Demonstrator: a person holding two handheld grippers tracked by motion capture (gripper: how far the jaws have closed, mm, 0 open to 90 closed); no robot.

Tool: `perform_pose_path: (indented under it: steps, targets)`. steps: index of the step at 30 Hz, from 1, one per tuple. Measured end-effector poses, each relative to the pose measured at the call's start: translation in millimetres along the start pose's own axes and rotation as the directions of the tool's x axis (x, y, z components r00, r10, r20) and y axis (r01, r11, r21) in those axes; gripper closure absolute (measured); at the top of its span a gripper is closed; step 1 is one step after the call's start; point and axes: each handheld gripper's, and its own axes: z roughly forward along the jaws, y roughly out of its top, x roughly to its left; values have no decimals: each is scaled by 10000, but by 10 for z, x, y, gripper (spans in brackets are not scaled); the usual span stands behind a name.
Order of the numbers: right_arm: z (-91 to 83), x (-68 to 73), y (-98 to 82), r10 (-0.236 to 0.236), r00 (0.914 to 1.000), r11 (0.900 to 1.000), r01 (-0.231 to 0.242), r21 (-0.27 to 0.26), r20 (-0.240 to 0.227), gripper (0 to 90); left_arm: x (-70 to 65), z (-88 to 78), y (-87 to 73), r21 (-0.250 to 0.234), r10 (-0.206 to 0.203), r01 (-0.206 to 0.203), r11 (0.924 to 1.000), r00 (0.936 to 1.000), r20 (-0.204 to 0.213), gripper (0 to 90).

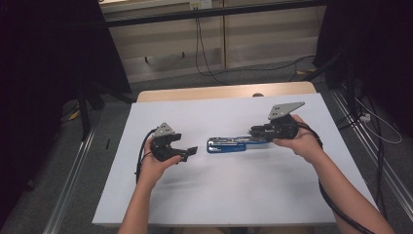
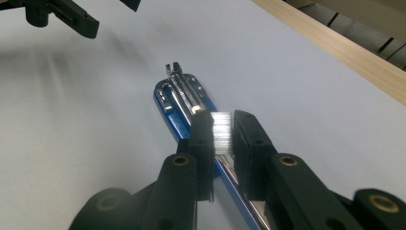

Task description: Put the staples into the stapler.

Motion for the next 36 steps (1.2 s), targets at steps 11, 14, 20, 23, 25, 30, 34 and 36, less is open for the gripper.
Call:
perform_pose_path:
  steps: [11, 14, 20, 23, 25, 30, 34, 36]
  targets:
    - [127, -85, 80, -292, 9979, 9996, 296, 48, -586, 793, -9, -33, -8, 18, -87, 86, 10000, 10000, 45, 114]
    - [145, -105, 93, -521, 9965, 9986, 526, 65, -652, 793, -12, -36, -9, 14, -107, 107, 9999, 9999, 82, 113]
    - [164, -150, 94, -460, 9963, 9989, 463, 33, -728, 793, 3, -36, -11, 12, -80, 80, 10000, 10000, 55, 113]
    - [181, -160, 107, -474, 9961, 9989, 478, 38, -743, 793, 6, -31, -11, 25, -34, 34, 10000, 10000, 16, 113]
    - [204, -160, 116, -516, 9953, 9985, 527, 111, -816, 793, 5, -28, -12, 28, -106, 106, 9999, 9999, 31, 114]
    - [263, -170, 132, -658, 9934, 9975, 679, 189, -942, 793, 8, -35, -13, -9, -142, 142, 9999, 9999, 25, 113]
    - [295, -179, 139, -700, 9921, 9972, 725, 200, -1043, 793, 14, -44, -12, -13, -87, 87, 10000, 10000, -12, 113]
    - [311, -180, 142, -685, 9916, 9972, 712, 215, -1101, 793, 17, -50, -11, -27, -69, 69, 10000, 10000, 11, 113]
